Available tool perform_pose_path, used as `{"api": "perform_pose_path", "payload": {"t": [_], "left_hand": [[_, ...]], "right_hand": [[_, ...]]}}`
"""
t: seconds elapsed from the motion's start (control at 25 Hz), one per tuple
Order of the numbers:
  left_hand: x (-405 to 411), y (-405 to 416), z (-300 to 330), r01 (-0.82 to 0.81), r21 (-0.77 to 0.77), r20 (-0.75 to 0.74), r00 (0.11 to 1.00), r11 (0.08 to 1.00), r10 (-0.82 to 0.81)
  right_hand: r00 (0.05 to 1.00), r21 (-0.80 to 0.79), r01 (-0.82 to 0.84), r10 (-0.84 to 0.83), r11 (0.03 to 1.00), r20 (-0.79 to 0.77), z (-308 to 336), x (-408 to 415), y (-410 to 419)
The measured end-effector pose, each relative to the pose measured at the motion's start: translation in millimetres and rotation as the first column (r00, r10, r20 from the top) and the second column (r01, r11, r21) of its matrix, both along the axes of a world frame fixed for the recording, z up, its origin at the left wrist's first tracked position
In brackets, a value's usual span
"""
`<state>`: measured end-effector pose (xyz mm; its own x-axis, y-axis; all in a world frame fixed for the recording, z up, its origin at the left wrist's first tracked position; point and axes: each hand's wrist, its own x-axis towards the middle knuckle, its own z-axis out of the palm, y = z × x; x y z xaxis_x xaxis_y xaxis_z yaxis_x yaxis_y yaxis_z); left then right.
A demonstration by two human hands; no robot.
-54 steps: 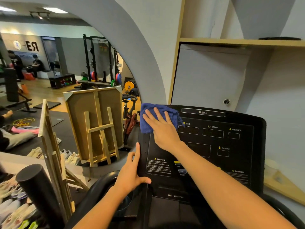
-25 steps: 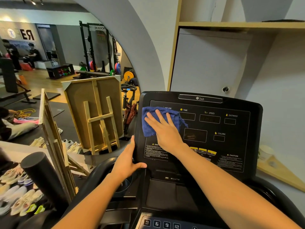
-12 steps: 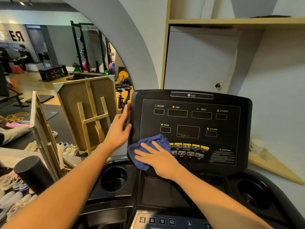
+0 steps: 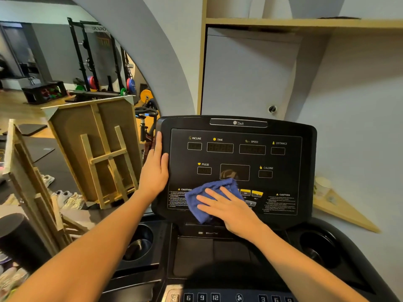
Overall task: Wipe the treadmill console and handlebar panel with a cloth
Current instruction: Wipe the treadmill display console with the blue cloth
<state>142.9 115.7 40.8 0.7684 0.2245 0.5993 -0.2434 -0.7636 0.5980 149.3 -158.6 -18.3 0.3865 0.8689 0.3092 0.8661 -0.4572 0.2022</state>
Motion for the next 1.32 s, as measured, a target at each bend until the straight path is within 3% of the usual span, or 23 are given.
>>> {"api": "perform_pose_path", "payload": {"t": [0.28, 0.52, 0.72, 0.88, 1.2, 1.32], "left_hand": [[3, -2, -7, -0.018, -0.059, 0.043, 0.999, 0.998, 0.021], [4, 0, -10, -0.017, -0.048, 0.052, 0.998, 0.999, 0.019], [3, 1, -11, 0.005, -0.036, 0.065, 0.998, 0.999, -0.002], [2, -1, -10, -0.01, -0.036, 0.053, 0.999, 0.999, 0.012], [-2, -4, -7, -0.022, -0.065, 0.016, 1.0, 0.998, 0.023], [-3, -5, -6, -0.017, -0.075, 0.002, 1.0, 0.997, 0.017]], "right_hand": [[0.983, 0.231, 0.175, -0.182, 0.957, 0.01, 49, 41, 4], [0.979, 0.337, 0.196, -0.204, 0.921, -0.013, 54, 36, 52], [0.998, 0.16, 0.036, -0.027, 0.986, -0.057, 23, 5, 57], [0.987, 0.06, -0.014, 0.023, 0.998, -0.159, -4, -16, 30], [0.961, 0.015, 0.05, -0.044, 0.999, -0.274, -19, -24, -33], [0.981, -0.006, 0.079, -0.079, 0.997, -0.178, -18, -14, -66]]}}
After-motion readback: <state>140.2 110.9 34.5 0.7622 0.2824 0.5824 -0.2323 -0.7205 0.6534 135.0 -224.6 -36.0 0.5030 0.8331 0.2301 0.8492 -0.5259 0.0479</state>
